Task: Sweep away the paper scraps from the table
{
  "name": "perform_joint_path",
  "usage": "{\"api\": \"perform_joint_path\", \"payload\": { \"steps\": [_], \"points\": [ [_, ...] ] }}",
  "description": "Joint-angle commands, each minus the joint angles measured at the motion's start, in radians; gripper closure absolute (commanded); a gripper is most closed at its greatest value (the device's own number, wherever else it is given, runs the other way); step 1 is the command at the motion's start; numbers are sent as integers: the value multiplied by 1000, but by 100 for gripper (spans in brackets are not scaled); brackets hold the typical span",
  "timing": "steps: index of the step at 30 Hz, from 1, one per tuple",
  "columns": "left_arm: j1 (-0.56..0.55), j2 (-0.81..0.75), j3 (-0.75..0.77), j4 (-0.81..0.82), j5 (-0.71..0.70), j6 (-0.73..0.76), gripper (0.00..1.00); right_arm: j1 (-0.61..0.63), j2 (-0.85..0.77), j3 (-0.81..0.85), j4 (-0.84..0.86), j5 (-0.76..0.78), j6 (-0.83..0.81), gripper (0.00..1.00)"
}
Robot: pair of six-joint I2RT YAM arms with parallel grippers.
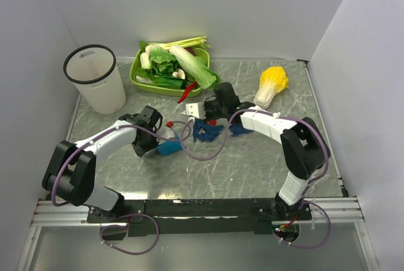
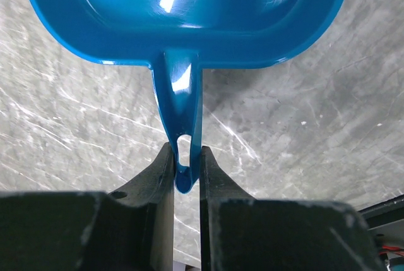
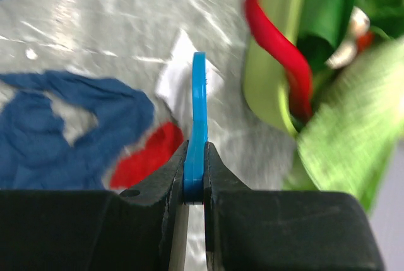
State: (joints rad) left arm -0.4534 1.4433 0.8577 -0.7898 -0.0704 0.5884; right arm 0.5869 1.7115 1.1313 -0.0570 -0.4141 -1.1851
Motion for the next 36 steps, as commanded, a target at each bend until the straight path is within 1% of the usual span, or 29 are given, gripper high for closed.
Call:
{"api": "perform_joint_path", "payload": {
  "steps": [1,2,5,6,9,11,12,13,14,15,16,17,19,20,21,22,24,25,29,31,36],
  "points": [
    [-4,-47,-17,-9,-20,24,99,34,17,42,2,-11,-79,100],
    [-4,-50,-19,-14,-20,27,99,34,13,45,-88,-29,-100,100],
    [-4,-67,-25,-23,-25,45,99,19,-45,45,-242,-96,-149,100],
    [-4,-83,-29,-22,-26,54,99,14,-96,27,-315,-118,-165,100],
    [-4,-104,-52,-9,-34,99,99,-9,-209,5,-424,-179,-206,100],
    [-4,-106,-62,-6,-37,128,99,-19,-272,5,-437,-189,-176,100],
    [-4,-106,-62,-6,-35,136,99,-33,-288,8,-411,-178,-145,100],
    [-4,-103,-56,-9,-34,151,99,-35,-299,10,-391,-163,-110,100],
    [-4,-101,-51,-14,-28,157,99,-41,-317,13,-364,-148,-20,100],
    [-4,-97,-43,-20,-22,166,99,-45,-323,19,-334,-87,39,100],
    [-4,-95,-26,-25,-17,188,99,-47,-326,25,-284,-50,164,100],
    [-4,-93,-20,-28,-12,198,99,-47,-325,34,-273,-16,230,100],
    [-5,-86,-2,-31,-19,234,99,-47,-317,71,-286,93,359,100],
    [-5,-78,3,-32,-25,243,99,-47,-310,79,-291,141,480,100],
    [-5,-63,7,-35,-41,264,99,-45,-303,91,-299,182,543,100],
    [-5,-54,18,-37,-49,272,99,-45,-297,99,-329,255,659,100],
    [-5,-28,24,-37,-68,293,99,-45,-270,125,-362,340,761,100],
    [-5,-21,33,-38,-69,300,99,-45,-257,134,-380,410,853,100],
    [-7,23,69,-52,-78,310,99,-50,-147,209,-521,506,1011,100],
    [-7,35,87,-57,-88,314,99,-52,-107,231,-527,509,1047,100],
    [-11,63,118,-60,-85,320,99,-47,-41,263,-520,566,1076,100]
  ]
}}
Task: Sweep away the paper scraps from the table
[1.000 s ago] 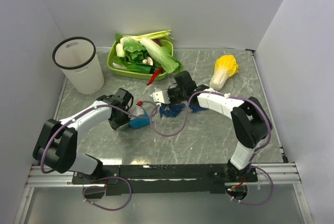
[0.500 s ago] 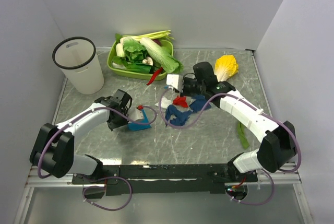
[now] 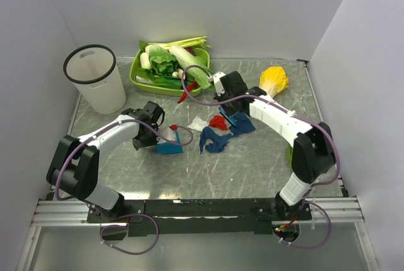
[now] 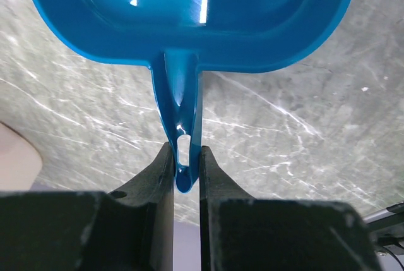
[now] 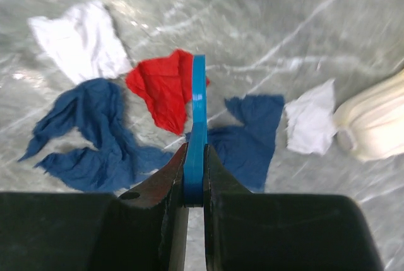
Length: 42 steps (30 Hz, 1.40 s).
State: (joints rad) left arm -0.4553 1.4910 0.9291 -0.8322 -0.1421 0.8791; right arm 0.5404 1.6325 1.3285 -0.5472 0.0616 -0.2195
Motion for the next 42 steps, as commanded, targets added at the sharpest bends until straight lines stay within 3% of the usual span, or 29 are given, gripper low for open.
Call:
{"api": "perform_joint_path", "payload": {
  "steps": [1,8,17,19,35,42],
  "points": [
    [-11,18,50,-15,-10,31,99,0,64,70,-36,93,121,100],
    [-60,86,80,4,-8,-5,99,38,145,118,-33,-15,167,100],
    [-132,158,132,45,-10,-69,99,108,216,245,-52,-415,114,100],
    [-137,161,145,56,-8,-80,99,115,201,247,-59,-442,97,100],
    [-135,-46,13,251,53,-158,99,53,-63,120,18,-215,-64,100],
    [-94,-104,-13,167,21,-129,99,29,-132,69,-77,-143,-40,100]
  ]
}}
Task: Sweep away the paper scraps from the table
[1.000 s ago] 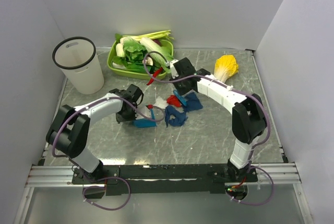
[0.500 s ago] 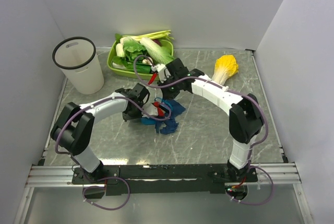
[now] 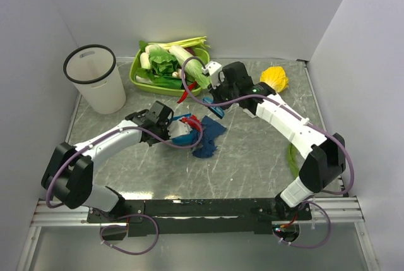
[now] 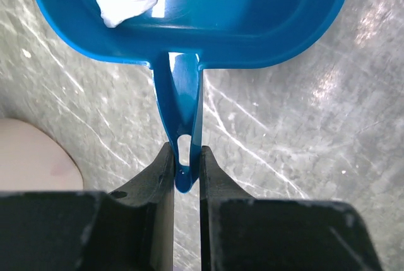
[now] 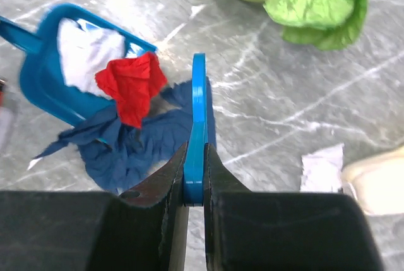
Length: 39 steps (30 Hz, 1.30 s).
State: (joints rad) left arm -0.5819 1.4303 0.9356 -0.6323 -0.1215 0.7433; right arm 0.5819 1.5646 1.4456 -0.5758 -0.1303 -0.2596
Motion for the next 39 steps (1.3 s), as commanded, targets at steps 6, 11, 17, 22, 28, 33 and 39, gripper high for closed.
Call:
{"api": "perform_joint_path", "payload": {
  "steps": [6,11,17,22,28,33,39],
  "points": [
    [53,-119,-86,-185,-20,109,99,-14,-153,-163,-94,32,-12,100],
    [53,-150,-132,-270,-27,182,99,-13,-179,-203,-162,-15,14,100],
    [31,-64,-101,-294,-20,148,99,19,-147,-244,-197,-74,39,100],
    [-13,-15,-69,-280,-12,108,99,48,-51,-219,-206,-124,52,100],
    [-67,53,-28,-261,14,50,99,87,109,-38,-225,-270,66,100],
    [-78,105,23,-236,75,-15,99,88,198,120,-229,-394,54,100],
    [-78,102,12,-159,99,-77,99,84,190,116,-257,-391,53,100]
  ]
}}
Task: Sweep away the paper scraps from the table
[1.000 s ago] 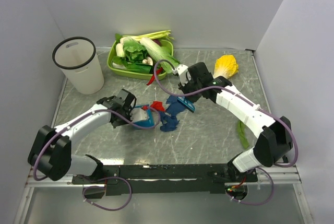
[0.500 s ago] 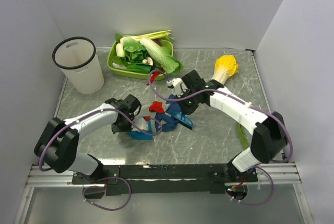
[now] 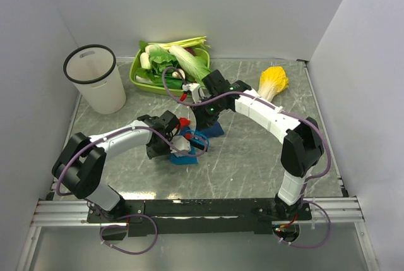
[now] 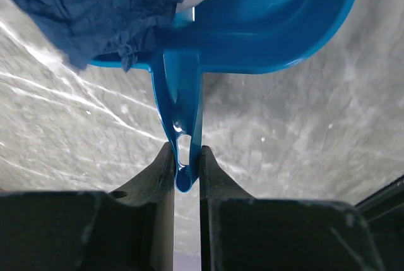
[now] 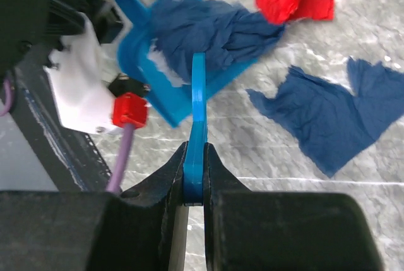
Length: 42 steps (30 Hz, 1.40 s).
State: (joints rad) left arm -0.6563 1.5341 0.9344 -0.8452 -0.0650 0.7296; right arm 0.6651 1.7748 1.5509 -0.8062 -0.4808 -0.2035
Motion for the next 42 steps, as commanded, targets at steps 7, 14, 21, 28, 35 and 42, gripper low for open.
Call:
{"api": "perform_joint_path", "payload": {
  "steps": [7,14,21,28,35,42],
  "points": [
    [-3,-18,-11,97,68,-171,99,-27,-46,14,-70,-13,-111,100],
    [6,-75,-34,58,68,-194,99,-30,-87,40,-102,42,-209,100],
    [89,-192,-55,18,22,-183,99,-44,-155,37,-85,70,-341,100],
    [184,-261,-68,-22,-13,-136,99,-64,-144,37,30,87,-312,100],
    [288,-256,-69,-52,-33,-102,99,-70,-68,77,163,143,-254,100],
    [334,-207,-71,-35,-45,-91,99,-64,23,109,268,258,-226,100]
  ]
}}
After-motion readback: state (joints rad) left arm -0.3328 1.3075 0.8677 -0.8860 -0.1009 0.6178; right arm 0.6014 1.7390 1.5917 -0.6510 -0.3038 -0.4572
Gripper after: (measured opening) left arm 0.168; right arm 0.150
